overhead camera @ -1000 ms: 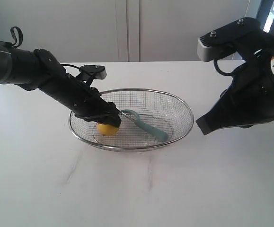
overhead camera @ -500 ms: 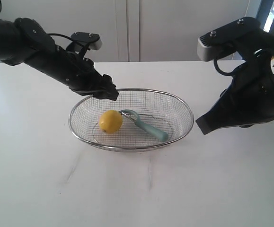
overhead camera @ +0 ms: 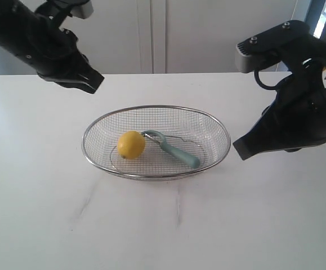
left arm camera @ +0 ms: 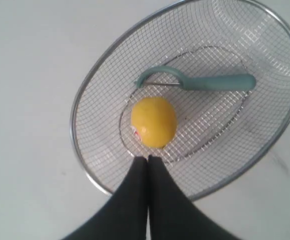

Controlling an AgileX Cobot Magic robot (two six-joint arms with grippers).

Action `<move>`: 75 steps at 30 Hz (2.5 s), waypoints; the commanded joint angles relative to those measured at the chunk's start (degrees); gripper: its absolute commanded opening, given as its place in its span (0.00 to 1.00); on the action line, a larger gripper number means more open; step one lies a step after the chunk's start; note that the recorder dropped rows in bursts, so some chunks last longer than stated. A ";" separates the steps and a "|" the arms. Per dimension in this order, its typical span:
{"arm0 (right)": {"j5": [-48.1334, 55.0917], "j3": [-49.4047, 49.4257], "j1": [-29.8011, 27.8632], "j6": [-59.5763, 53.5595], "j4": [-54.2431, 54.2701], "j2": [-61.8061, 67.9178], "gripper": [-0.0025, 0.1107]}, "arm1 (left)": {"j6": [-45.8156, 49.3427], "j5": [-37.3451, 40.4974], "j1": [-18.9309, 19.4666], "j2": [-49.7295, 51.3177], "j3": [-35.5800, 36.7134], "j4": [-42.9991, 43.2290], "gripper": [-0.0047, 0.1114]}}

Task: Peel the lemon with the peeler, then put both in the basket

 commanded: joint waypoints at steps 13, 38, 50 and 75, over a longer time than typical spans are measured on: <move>-0.49 -0.09 -0.29 0.01 0.00 -0.38 0.02 | -3.72 5.63 -0.09 -27.03 13.88 2.41 0.04; -0.60 -0.09 -0.29 0.01 0.00 -0.38 0.02 | -3.52 6.53 -0.09 -32.91 15.22 2.41 0.04; -0.60 -0.09 -0.29 0.01 0.00 -0.38 0.02 | -3.52 6.53 -0.09 -33.65 15.22 2.41 0.04; -0.59 -0.09 -0.29 0.01 0.00 -0.38 0.02 | -2.25 -45.05 14.87 -61.17 64.93 -18.65 0.04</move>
